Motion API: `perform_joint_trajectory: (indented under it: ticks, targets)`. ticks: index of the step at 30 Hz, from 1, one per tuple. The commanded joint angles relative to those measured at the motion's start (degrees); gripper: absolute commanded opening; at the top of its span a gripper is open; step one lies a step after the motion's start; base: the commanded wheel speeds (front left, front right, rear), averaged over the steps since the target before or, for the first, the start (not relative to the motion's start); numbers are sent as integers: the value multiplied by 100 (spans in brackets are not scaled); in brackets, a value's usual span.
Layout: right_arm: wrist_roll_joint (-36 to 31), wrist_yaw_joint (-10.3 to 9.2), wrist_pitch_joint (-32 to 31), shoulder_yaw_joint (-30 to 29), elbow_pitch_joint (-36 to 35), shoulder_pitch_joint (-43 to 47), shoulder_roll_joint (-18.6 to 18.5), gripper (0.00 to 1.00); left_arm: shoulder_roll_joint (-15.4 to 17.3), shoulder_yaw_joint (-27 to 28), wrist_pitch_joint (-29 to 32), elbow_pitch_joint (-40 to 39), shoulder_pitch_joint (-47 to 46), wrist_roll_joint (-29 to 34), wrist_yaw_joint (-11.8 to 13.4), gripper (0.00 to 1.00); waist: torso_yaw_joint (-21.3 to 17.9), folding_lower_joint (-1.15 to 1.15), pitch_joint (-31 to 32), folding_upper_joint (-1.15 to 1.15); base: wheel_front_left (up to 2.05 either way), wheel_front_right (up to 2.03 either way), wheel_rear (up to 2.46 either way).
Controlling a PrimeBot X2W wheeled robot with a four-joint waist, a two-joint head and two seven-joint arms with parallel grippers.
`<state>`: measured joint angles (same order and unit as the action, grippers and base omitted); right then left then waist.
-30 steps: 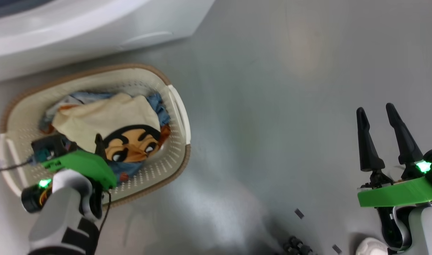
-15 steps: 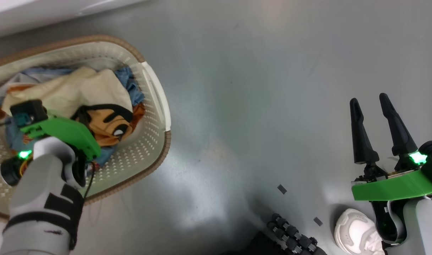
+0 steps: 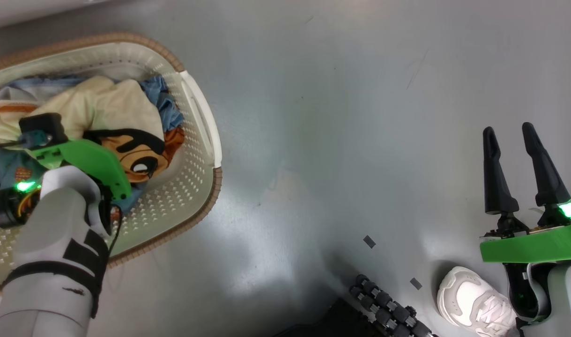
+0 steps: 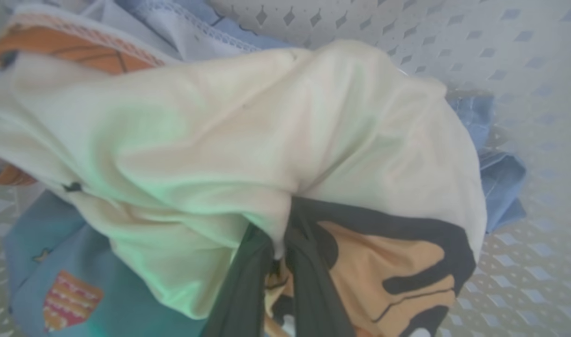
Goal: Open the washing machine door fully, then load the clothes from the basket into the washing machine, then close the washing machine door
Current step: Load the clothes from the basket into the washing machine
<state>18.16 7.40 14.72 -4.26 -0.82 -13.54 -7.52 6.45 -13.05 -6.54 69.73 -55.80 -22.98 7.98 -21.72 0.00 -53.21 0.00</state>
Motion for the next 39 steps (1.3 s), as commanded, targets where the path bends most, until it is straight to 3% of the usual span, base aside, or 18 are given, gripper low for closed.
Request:
perform_joint_trajectory:
  ticks: [1, 5, 12, 20, 27, 39]
  targets:
    - [79, 9, 28, 45, -71, 241, -110, 100, 48, 43, -101, 16, 92, 27, 65, 0, 18, 0, -6, 0, 0, 0, 0]
    - [93, 9, 28, 168, -66, 35, -96, 100, -52, 43, -426, 53, 148, -20, 71, 0, 56, 0, 41, 0, 0, 0, 0]
    - [-27, 9, 28, 226, -136, 20, -262, 100, -288, 63, -832, -352, 826, -154, -45, 0, 514, 0, 707, 0, 0, 0, 0]
    - [-208, 9, 28, 246, -196, 308, -477, 100, -354, -136, -844, -2609, 2512, -269, -27, 0, 1165, 0, 1871, 0, 0, 0, 0]
    - [-416, 9, 28, 208, -181, 842, -543, 100, -356, -293, -845, -4392, 4017, -448, 219, 0, 1598, 0, 3074, 0, 0, 0, 0]
    - [-860, 9, 28, 154, -154, 1733, -372, 100, -357, -55, -845, -6303, 6015, 156, 336, 0, 1840, 0, 4626, 0, 0, 0, 0]
